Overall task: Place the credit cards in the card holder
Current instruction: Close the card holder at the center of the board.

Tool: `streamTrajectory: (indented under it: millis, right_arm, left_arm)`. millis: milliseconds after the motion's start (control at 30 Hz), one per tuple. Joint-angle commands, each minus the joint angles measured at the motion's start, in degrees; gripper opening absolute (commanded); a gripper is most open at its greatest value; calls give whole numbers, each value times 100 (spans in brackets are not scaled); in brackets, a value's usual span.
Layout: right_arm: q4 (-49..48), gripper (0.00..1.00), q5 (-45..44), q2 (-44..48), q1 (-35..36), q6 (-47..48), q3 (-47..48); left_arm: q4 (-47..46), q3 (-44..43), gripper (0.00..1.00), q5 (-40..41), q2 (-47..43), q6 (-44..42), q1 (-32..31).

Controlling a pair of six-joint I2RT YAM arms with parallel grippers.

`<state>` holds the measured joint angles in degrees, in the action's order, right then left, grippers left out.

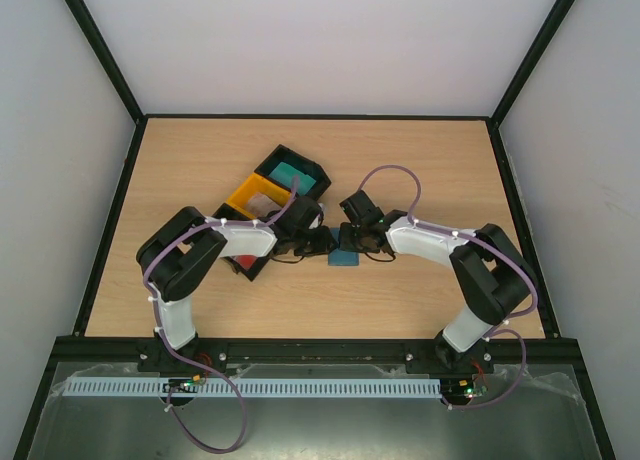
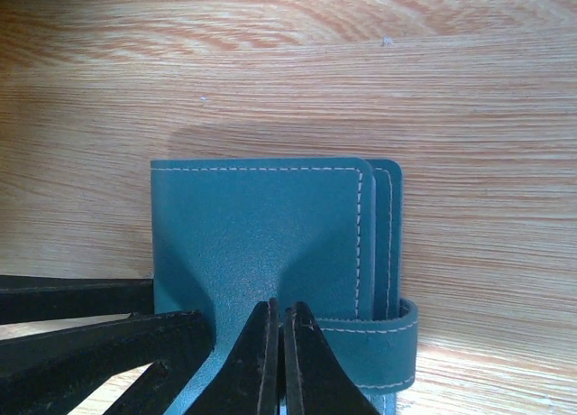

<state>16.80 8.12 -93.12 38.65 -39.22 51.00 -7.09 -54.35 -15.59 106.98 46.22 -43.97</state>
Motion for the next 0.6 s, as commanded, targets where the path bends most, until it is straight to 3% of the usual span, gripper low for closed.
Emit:
streamTrajectory:
  millis: [0, 567]
  right_arm:
    - [-33, 2, -28, -97, 28, -38, 65]
    - [-300, 2, 3, -88, 29, -212, -29]
  left_arm:
    - [340, 161, 28, 61, 232, -95, 40]
    - [357, 148, 28, 4, 280, -130, 55]
